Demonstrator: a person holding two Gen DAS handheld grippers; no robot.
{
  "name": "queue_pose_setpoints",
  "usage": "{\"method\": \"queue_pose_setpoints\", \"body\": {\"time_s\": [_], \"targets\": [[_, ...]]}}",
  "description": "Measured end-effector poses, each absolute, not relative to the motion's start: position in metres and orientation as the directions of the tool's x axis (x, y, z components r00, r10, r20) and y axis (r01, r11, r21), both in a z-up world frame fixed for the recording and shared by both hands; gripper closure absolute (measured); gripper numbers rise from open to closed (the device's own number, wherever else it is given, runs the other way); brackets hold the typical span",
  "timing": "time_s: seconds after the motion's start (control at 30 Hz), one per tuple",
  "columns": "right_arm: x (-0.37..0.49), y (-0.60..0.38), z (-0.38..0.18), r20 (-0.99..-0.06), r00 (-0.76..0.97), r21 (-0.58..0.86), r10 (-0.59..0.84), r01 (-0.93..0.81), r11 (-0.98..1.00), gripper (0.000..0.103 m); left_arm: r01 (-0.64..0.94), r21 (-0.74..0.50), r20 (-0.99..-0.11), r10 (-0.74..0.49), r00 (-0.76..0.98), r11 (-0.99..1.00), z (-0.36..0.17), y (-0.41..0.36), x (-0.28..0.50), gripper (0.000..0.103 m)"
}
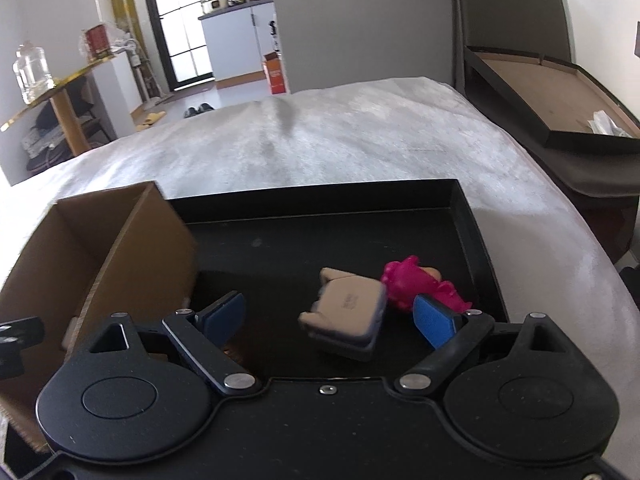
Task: Organize rigid objects
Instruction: 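Move the right gripper to the beige cube charger and grasp it, then lift the beige cube charger and carry it over the box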
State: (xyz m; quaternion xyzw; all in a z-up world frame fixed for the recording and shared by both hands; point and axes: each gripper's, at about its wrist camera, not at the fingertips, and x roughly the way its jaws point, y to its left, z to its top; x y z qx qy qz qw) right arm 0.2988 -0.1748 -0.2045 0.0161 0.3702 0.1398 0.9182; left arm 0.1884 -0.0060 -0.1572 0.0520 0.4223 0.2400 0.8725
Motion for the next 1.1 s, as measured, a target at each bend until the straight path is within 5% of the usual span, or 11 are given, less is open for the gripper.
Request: {"method": "queue_pose_setpoints", "body": {"time_s": [0.23, 0.4, 1.1], "targets": [[0.313, -0.178, -0.220, -0.701, 0.669, 0.132, 0.247, -0.218, 0.967, 0.018, -0.378, 0.318, -0.710, 0.482, 0.513, 0.870, -0.161, -0.008, 0.194, 0.024], [0.318, -0.181, -0.232, -0.736, 0.625, 0.149, 0.258, -0.222, 0.964, 0.057, -0.372, 0.332, -0.708, 0.490, 0.509, 0.867, -0.162, -0.010, 0.197, 0.024], [0.300, -0.198, -0.232, -0.794, 0.569, 0.128, 0.215, -0.189, 0.974, 0.056, -0.373, 0.336, -0.703, 0.494, 0.511, 0.865, -0.161, -0.012, 0.194, 0.024]]}}
